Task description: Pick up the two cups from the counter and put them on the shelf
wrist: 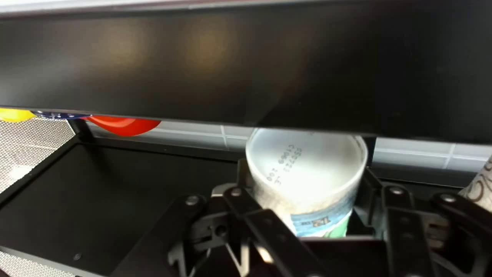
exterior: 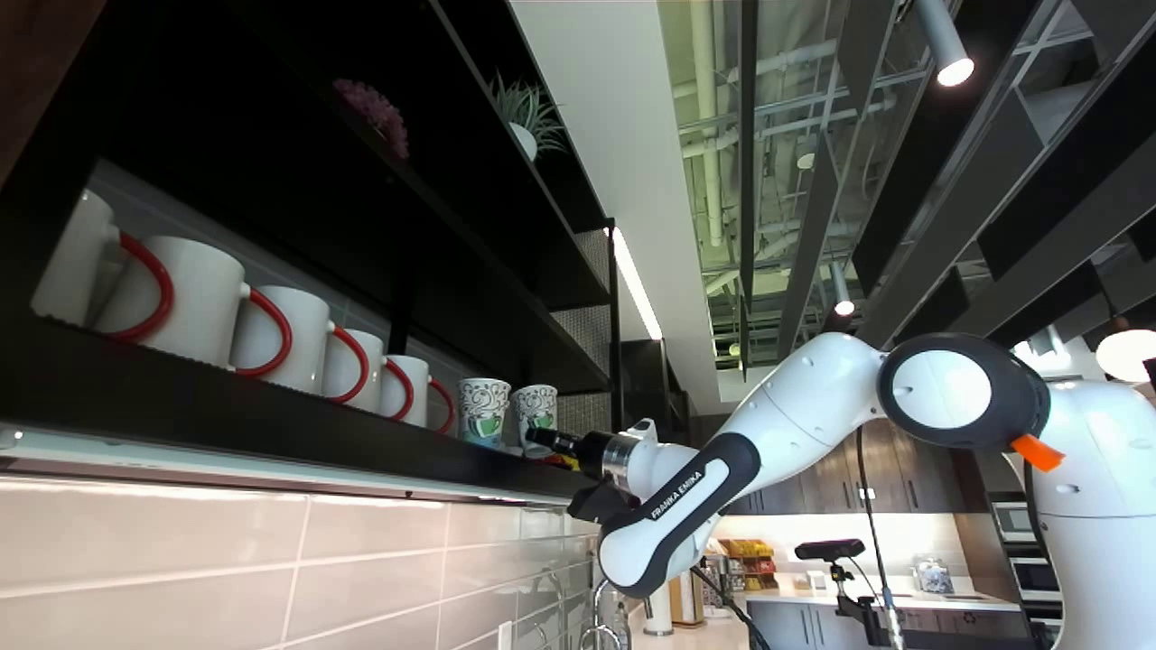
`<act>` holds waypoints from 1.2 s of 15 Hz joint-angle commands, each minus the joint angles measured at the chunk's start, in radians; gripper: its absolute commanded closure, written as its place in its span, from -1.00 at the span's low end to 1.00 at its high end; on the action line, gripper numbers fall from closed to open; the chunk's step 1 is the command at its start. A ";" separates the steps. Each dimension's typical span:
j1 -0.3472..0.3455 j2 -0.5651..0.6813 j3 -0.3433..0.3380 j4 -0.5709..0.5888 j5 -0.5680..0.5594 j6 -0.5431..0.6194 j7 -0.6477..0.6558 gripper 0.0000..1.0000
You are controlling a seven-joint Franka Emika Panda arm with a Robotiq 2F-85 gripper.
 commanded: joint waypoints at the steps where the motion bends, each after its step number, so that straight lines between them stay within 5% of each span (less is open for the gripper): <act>1: -0.123 -0.091 0.067 0.065 -0.036 -0.021 0.109 0.27; 15: -0.357 -0.276 0.235 0.248 -0.011 -0.013 0.202 0.27; 18: -0.286 -0.306 0.148 0.242 -0.006 -0.013 0.231 0.27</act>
